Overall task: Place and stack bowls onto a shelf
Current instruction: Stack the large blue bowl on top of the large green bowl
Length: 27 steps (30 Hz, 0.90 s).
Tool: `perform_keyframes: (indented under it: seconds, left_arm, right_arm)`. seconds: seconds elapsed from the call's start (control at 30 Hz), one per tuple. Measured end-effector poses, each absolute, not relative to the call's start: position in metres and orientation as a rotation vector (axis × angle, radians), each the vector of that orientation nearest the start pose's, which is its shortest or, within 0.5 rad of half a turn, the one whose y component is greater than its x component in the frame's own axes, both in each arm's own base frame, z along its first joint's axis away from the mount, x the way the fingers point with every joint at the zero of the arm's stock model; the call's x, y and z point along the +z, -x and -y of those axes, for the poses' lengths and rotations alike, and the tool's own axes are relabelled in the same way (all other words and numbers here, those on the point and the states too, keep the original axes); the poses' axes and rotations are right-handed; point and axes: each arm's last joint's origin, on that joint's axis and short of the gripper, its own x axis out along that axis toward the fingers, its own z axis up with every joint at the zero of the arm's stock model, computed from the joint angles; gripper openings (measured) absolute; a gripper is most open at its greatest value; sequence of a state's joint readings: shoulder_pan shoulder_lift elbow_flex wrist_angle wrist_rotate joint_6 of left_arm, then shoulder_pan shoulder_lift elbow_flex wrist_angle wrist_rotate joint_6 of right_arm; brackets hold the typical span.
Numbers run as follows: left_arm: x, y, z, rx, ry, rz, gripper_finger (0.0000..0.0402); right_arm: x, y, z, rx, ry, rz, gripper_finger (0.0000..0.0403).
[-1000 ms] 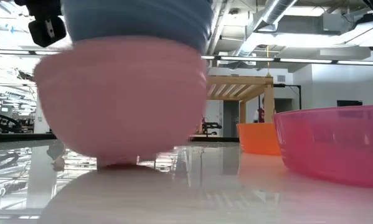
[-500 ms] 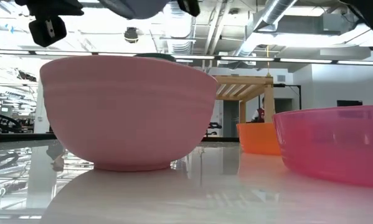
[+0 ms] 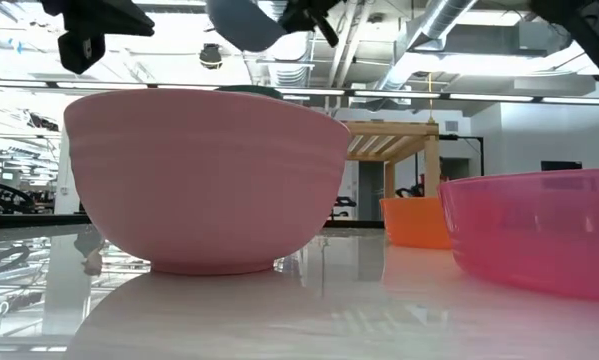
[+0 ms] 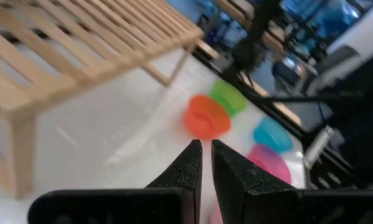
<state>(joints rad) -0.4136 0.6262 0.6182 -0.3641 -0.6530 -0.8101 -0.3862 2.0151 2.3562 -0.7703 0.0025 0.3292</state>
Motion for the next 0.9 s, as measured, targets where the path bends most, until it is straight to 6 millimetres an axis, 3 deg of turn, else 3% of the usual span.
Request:
perform_keyframes:
  seconds: [0.2,0.4,0.6,0.9]
  left_arm:
    - [0.286,-0.134,0.029,0.481,0.617,-0.115,0.0020]
    - [0.291,-0.138,0.014,0.524,0.714,-0.051,0.0020]
    - [0.310,-0.139,-0.009,0.505,0.782,-0.020,0.0020]
    - [0.343,-0.130,-0.043,0.587,0.669,0.072,0.0020]
  right_arm:
    - [0.446,-0.384,0.211,-0.548,-0.395,-0.237,0.0029]
    - [0.448,-0.368,0.238,-0.582,-0.368,-0.227,0.0029]
    - [0.448,-0.362,0.248,-0.538,-0.357,-0.226,0.0029]
    - [0.460,-0.368,0.243,-0.459,-0.350,-0.113,0.0029]
